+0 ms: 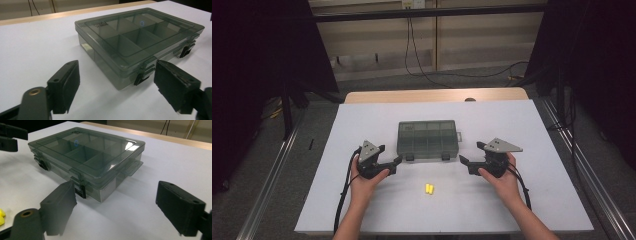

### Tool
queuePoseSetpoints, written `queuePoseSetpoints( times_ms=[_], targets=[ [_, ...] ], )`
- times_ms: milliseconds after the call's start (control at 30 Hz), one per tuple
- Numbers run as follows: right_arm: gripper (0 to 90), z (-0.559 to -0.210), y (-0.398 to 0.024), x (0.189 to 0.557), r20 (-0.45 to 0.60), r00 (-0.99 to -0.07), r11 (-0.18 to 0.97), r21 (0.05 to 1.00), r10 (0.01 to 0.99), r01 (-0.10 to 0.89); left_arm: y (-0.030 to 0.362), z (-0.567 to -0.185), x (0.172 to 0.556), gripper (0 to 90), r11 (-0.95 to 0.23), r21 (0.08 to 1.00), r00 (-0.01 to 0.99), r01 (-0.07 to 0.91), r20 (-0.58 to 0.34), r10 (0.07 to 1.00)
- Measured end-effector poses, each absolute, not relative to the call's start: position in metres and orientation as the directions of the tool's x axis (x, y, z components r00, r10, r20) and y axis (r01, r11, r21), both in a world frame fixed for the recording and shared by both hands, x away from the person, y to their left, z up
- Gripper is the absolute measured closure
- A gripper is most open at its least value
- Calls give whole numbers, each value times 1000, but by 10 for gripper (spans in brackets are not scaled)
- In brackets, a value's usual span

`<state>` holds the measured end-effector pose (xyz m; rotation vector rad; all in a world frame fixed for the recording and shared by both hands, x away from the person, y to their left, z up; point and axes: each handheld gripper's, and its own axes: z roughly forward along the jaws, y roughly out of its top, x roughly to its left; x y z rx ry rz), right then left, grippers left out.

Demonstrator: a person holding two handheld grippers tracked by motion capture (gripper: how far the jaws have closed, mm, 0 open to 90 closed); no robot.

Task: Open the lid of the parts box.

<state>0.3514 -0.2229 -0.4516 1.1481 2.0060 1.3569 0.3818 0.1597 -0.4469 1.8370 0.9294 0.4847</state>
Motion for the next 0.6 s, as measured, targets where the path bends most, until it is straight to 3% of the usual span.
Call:
queuePoseSetpoints(
  times_ms=[167, 367, 600],
  targets=[
    [247, -449, -221, 354, 78, -568, 188, 900, 819, 394, 160, -445, 384, 341, -214, 893, 623, 397, -90, 777],
    [438, -447, -219, 356, 89, -564, 180, 897, 821, 404, 161, -443, 383, 511, -226, 893, 614, 390, -69, 787],
    [638, -451, -221, 358, 89, -568, 194, 887, 818, 418, 163, -441, 380, 639, -238, 874, 594, 424, -70, 802]
  ],
)
